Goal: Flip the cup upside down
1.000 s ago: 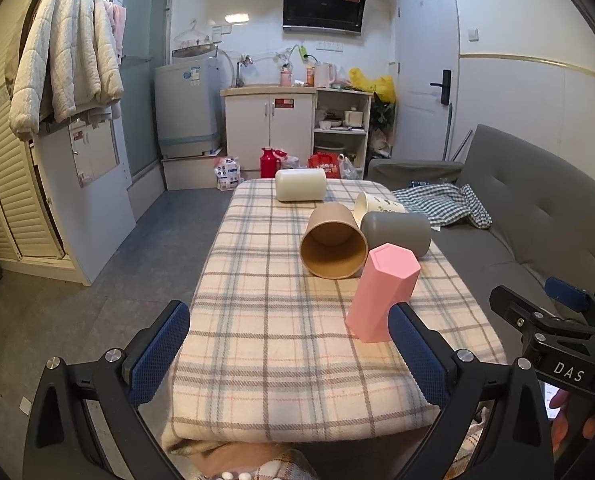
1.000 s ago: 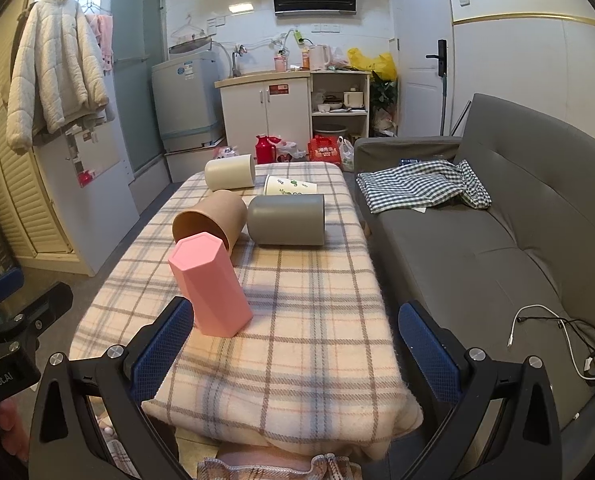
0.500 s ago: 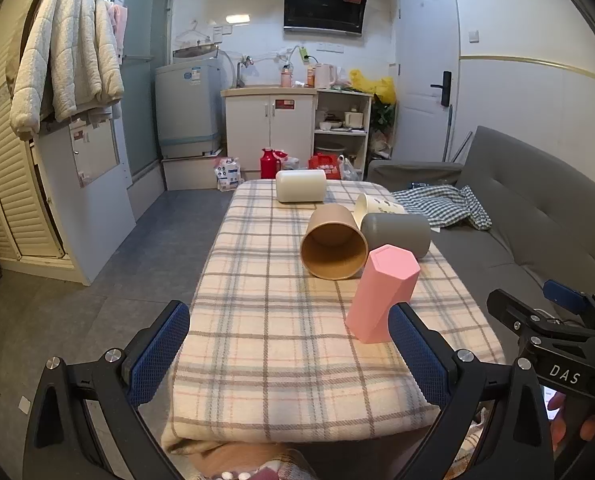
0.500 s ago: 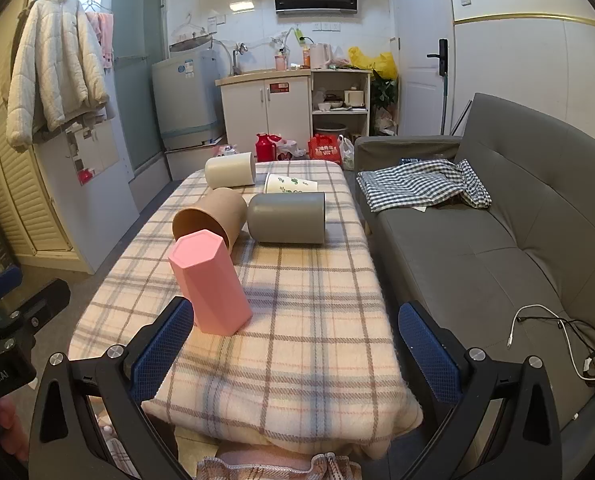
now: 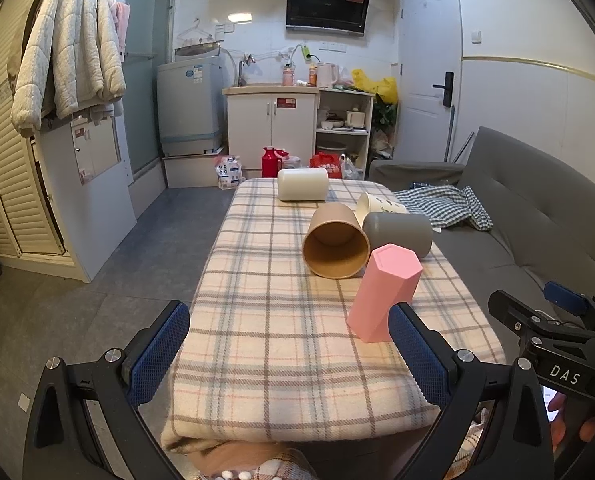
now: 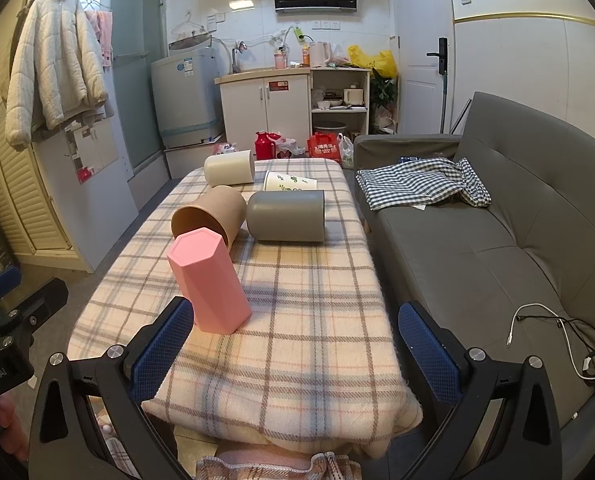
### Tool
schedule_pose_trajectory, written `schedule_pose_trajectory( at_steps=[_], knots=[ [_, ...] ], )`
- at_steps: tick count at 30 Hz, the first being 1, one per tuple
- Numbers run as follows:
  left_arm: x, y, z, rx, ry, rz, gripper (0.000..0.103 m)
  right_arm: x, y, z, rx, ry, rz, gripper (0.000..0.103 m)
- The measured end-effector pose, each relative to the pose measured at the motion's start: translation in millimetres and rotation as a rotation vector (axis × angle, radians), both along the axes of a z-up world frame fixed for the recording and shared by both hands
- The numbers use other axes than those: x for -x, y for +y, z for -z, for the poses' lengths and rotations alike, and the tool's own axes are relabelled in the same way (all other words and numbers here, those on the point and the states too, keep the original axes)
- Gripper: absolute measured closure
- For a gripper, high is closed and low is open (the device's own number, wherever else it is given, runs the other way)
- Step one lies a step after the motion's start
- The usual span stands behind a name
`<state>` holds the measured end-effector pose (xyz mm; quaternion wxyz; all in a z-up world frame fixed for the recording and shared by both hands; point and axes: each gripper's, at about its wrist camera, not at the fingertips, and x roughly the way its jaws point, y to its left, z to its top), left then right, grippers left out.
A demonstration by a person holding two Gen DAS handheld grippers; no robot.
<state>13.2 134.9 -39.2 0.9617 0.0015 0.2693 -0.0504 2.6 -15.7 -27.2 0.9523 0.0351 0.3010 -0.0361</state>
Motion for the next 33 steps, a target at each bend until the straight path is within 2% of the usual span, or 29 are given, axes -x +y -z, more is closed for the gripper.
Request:
schedule_pose_trajectory(
  at_steps=[33],
  knots=[
    [-0.3,1.5,1.1,0.002,0.002,-0.003,0.001,0.5,4.6,7.7,0.002,0.013,-0.005,0.0]
  ],
)
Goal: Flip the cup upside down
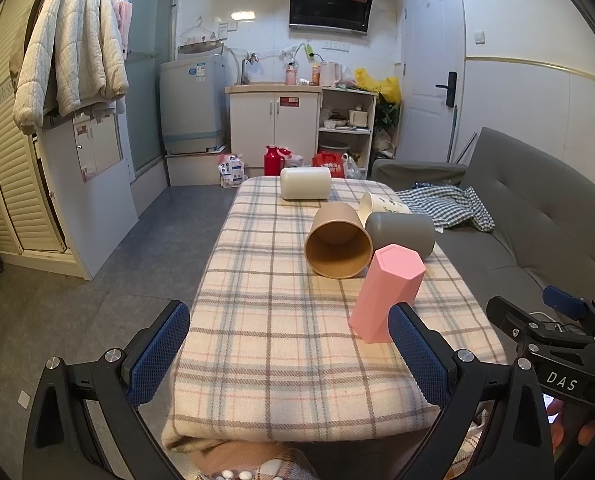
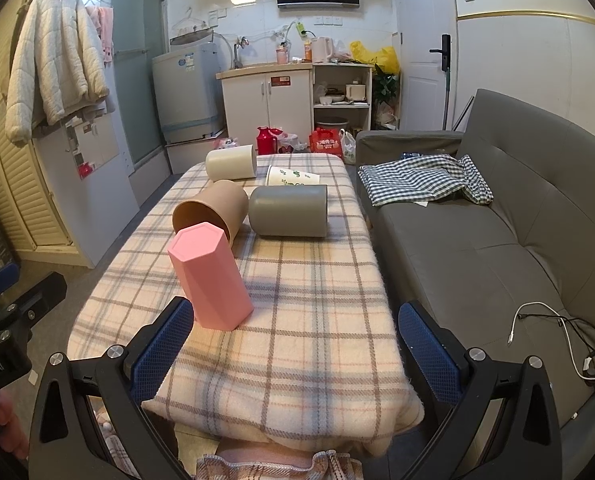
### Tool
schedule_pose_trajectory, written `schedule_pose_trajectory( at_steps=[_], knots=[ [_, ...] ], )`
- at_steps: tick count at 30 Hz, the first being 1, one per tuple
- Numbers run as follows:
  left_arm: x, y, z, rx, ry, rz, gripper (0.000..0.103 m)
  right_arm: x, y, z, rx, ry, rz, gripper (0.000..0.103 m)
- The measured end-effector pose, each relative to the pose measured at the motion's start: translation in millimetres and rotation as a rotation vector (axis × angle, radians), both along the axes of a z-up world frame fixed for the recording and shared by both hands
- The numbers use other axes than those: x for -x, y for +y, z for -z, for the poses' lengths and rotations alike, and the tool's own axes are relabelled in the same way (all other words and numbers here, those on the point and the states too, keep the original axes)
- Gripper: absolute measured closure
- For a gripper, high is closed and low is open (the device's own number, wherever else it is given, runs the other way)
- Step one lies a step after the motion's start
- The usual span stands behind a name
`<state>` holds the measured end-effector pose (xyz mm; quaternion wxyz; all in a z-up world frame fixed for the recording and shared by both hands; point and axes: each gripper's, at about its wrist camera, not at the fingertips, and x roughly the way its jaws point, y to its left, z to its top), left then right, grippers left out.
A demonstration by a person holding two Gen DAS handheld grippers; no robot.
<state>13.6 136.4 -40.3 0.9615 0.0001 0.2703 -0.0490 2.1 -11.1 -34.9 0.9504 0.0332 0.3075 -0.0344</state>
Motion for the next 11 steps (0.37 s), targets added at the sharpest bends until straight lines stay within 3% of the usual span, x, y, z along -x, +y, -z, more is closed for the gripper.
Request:
schedule_pose_trajectory(
  at_steps=[11],
  knots=[
    [0.9,0.6,6.2,-0.001,0.005,-0.013,0.001,-2.6,1.4,1.4,0.0,0.006,-0.001,0.0]
  ],
)
